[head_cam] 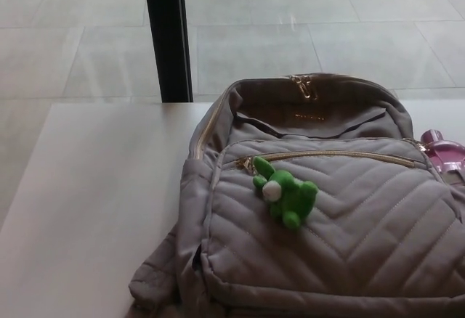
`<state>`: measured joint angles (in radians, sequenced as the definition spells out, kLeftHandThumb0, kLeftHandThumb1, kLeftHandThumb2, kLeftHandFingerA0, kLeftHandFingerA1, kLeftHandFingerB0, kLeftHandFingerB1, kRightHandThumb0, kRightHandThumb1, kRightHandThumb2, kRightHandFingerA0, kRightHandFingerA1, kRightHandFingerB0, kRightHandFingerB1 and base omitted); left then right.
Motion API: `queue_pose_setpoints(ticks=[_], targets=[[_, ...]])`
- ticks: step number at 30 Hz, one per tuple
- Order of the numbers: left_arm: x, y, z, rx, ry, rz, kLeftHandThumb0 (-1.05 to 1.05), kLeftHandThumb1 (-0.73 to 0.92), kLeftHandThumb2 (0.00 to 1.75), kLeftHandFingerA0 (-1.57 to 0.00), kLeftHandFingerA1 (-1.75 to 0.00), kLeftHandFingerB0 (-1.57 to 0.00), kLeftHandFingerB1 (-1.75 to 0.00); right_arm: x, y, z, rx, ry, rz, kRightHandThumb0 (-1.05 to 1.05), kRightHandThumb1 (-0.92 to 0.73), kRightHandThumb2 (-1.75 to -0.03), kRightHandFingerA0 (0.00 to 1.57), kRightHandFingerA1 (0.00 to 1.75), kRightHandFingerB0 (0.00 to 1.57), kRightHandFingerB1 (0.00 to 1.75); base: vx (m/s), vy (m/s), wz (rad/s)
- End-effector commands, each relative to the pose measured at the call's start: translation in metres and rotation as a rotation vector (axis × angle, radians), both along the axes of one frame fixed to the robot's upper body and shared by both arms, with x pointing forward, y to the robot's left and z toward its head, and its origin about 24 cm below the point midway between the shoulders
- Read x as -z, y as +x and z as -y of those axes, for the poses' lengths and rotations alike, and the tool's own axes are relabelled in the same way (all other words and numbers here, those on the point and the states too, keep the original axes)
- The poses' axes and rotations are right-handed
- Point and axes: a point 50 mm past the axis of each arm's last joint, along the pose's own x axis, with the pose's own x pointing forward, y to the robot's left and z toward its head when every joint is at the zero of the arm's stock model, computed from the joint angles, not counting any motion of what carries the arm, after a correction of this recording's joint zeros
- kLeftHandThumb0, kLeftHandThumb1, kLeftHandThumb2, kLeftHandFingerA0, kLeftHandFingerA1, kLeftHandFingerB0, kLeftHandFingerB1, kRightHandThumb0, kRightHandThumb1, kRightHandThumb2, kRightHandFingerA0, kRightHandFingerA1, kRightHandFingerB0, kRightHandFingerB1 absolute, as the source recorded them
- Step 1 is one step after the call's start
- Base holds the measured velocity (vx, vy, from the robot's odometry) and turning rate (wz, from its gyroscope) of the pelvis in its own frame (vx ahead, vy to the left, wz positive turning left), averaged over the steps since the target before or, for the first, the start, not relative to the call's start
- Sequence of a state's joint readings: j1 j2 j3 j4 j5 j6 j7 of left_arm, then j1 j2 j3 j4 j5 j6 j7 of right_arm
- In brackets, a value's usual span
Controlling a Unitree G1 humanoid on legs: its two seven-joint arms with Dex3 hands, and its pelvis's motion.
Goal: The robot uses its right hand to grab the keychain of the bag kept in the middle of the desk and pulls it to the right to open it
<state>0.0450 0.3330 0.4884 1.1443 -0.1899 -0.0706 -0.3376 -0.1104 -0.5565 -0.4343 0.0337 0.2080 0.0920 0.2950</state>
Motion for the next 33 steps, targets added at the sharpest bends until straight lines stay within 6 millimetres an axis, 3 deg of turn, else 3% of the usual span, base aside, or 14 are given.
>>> queue_pose_setpoints(ticks=[1, 3, 4, 6, 9, 10, 12, 15, 16, 18, 19, 31, 32, 33], targets=[[-0.007, -0.004, -0.011, 0.019, 0.016, 0.002, -0.55, 0.58, 0.58, -0.52, -0.5, -0.48, -0.38, -0.033, 0.021, -0.12, -0.414, -0.027, -0.035, -0.73, -0.66, -0.6, 0.53, 0.59, 0.3, 0.32, 0.0, 0.0, 0.0], [-0.008, -0.004, -0.012, 0.018, 0.009, 0.001, -0.54, 0.57, 0.57, -0.52, -0.5, -0.53, -0.4, -0.026, 0.018, -0.138, -0.478, -0.098, -0.049, -0.86, -0.58, -0.96, 0.55, 0.73, 0.28, 0.46, 0.0, 0.0, 0.0], [-0.008, -0.004, -0.013, 0.025, 0.008, 0.0, -0.54, 0.58, 0.58, -0.52, -0.51, -0.52, -0.4, -0.025, 0.018, -0.142, -0.49, -0.113, -0.05, -0.82, -0.68, -0.62, 0.52, 0.69, 0.34, 0.34, 0.0, 0.0, 0.0], [-0.008, -0.003, -0.013, 0.064, 0.029, -0.031, -0.56, 0.59, 0.58, -0.54, -0.5, -0.53, -0.4, -0.02, 0.016, -0.152, -0.516, -0.104, -0.083, -0.8, -0.66, -0.61, 0.47, 0.61, 0.38, 0.35, 0.0, 0.0, 0.0], [-0.009, -0.002, -0.013, 0.097, 0.038, -0.039, -0.57, 0.6, 0.58, -0.54, -0.51, -0.53, -0.41, -0.016, 0.014, -0.159, -0.531, -0.108, -0.112, -0.79, -0.66, -0.61, 0.46, 0.59, 0.36, 0.36, 0.0, 0.0, 0.0], [-0.009, -0.002, -0.013, 0.101, 0.04, -0.038, -0.54, 0.46, 0.9, -0.54, -0.65, -0.39, -0.52, -0.015, 0.014, -0.163, -0.543, -0.13, -0.116, -0.79, -0.53, -0.94, 0.45, 0.65, 0.31, 0.5, 0.0, 0.0, 0.0], [-0.009, -0.002, -0.012, 0.103, 0.039, -0.036, -0.57, 0.59, 0.58, -0.55, -0.51, -0.53, -0.41, -0.013, 0.014, -0.166, -0.554, -0.126, -0.125, -0.77, -0.64, -0.61, 0.5, 0.63, 0.38, 0.39, 0.0, 0.0, 0.0], [-0.009, -0.001, -0.012, 0.101, 0.028, -0.037, -0.56, 0.59, 0.58, -0.54, -0.51, -0.53, -0.41, -0.011, 0.014, -0.17, -0.577, -0.109, -0.161, -0.67, -0.65, -0.61, 0.7, 1.01, 0.53, 0.43, 0.0, 0.0, 0.0], [-0.009, 0.0, -0.013, 0.094, 0.031, -0.04, -0.6, 0.53, 0.61, -0.55, -0.54, -0.51, -0.43, -0.011, 0.016, -0.169, -0.572, -0.115, -0.171, -0.68, -0.54, -0.96, 0.73, 0.98, 0.48, 0.58, 0.0, 0.0, 0.0], [-0.009, 0.0, -0.013, 0.088, 0.024, -0.034, -0.55, 0.59, 0.58, -0.54, -0.52, -0.52, -0.41, -0.012, 0.018, -0.168, -0.559, -0.138, -0.175, -0.7, -0.55, -0.96, 0.73, 0.97, 0.47, 0.57, 0.0, 0.0, 0.0], [-0.009, -0.001, -0.013, 0.099, 0.035, -0.046, -0.56, 0.6, 0.58, -0.53, -0.51, -0.51, -0.41, -0.012, 0.019, -0.166, -0.552, -0.148, -0.182, -0.67, -0.64, -0.6, 0.67, 0.94, 0.52, 0.44, 0.0, 0.0, 0.0], [-0.01, 0.0, -0.016, 0.099, 0.053, -0.06, -0.58, 0.58, 0.57, -0.59, -0.51, -0.53, -0.41, -0.012, 0.023, -0.163, -0.51, -0.328, -0.169, -0.69, -0.67, -0.6, 0.64, 0.7, 0.52, 0.41, 0.0, 0.0, 0.0], [-0.01, -0.001, -0.016, 0.103, 0.049, -0.059, -0.62, 0.46, 0.83, -0.52, -0.61, -0.45, -0.53, -0.012, 0.022, -0.166, -0.521, -0.34, -0.16, -0.69, -0.66, -0.6, 0.64, 0.7, 0.56, 0.4, 0.0, 0.0, 0.0], [-0.01, -0.001, -0.016, 0.104, 0.048, -0.06, -0.58, 0.59, 0.58, -0.59, -0.52, -0.52, -0.41, -0.013, 0.022, -0.17, -0.53, -0.359, -0.149, -0.68, -0.68, -0.6, 0.64, 0.7, 0.55, 0.41, 0.0, 0.0, 0.0]])
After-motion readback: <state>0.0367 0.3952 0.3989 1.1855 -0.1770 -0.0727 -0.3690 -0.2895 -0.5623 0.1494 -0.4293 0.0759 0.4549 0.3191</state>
